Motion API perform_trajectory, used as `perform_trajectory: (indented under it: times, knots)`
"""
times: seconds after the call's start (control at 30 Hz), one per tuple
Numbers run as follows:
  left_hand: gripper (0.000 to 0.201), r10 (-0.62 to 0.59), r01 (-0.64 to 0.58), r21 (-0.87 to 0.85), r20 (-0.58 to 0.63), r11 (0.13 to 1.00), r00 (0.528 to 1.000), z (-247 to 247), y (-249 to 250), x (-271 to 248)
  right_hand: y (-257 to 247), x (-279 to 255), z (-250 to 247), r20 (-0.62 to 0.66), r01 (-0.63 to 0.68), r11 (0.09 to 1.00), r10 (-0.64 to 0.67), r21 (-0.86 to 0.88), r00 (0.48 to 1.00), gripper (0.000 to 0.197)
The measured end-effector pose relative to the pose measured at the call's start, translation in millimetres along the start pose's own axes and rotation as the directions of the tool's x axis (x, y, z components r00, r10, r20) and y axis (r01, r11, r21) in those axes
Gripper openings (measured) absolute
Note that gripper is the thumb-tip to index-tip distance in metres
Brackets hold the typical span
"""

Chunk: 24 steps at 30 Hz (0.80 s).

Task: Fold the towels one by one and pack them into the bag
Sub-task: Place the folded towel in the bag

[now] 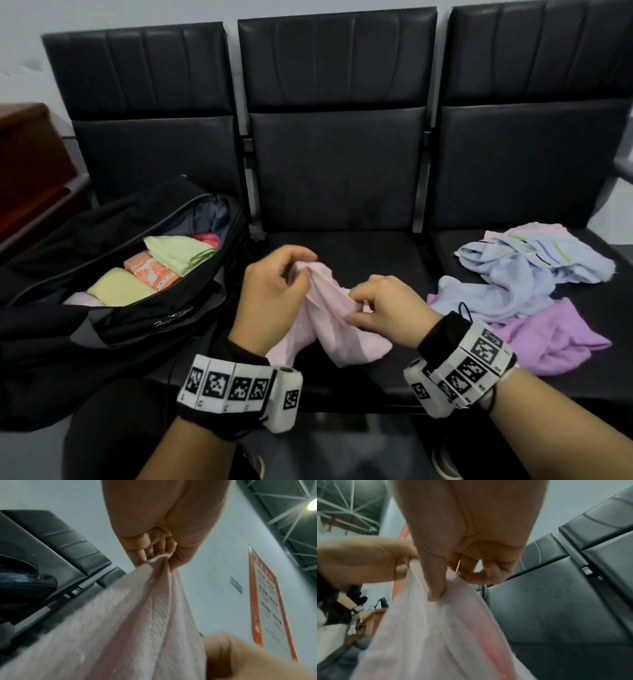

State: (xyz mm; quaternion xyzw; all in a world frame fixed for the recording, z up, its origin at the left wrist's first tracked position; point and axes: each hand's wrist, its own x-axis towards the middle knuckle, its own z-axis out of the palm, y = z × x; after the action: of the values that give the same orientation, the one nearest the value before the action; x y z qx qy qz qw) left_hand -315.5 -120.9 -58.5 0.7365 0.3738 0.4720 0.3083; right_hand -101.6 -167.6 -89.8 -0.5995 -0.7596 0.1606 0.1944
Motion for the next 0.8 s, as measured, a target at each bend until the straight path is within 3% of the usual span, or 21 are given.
perform_trajectory:
  times: [0.1, 0.2, 0.27, 0.4, 0.53, 0.67, 0.8]
  knots:
    - [0.027, 0.048, -0.046, 0.019, -0.164, 0.999, 0.985, -17, 3, 12, 19, -2, 4, 0.114, -0.044, 0.991, 0.059, -0.13, 0.992, 0.035]
    - [0.033, 0.046, -0.047, 0.002, -0.306, 0.999, 0.951, -36, 4, 23, 35, -7, 5, 0.221, -0.1, 0.973, 0.146, -0.209, 0.964, 0.025]
    - [0.029, 0.05, -0.051, 0.006, -0.373, 0.999, 0.927, -48, 4, 28, 44, -11, 4, 0.232, -0.053, 0.96, 0.119, -0.274, 0.965, 0.019]
    - [0.022, 0.075, -0.062, 0.045, -0.447, 0.997, 0.891, -66, 3, 33, 50, -16, -5, 0.101, 0.001, 0.949, 0.033, -0.315, 0.994, 0.021]
    - [0.022, 0.084, -0.048, 0.08, -0.536, 0.996, 0.84, -86, 1, 39, 51, -15, -25, -0.004, -0.035, 0.93, 0.037, -0.365, 0.999, 0.018]
    - [0.021, 0.08, -0.031, 0.1, -0.541, 0.995, 0.837, -99, -3, 43, 50, -15, -41, -0.17, -0.071, 0.964, 0.027, -0.256, 0.985, 0.014]
    - [0.021, 0.075, -0.013, 0.114, -0.564, 0.993, 0.822, -106, -11, 46, 47, -11, -54, -0.4, -0.039, 0.999, 0.027, -0.02, 0.916, 0.006]
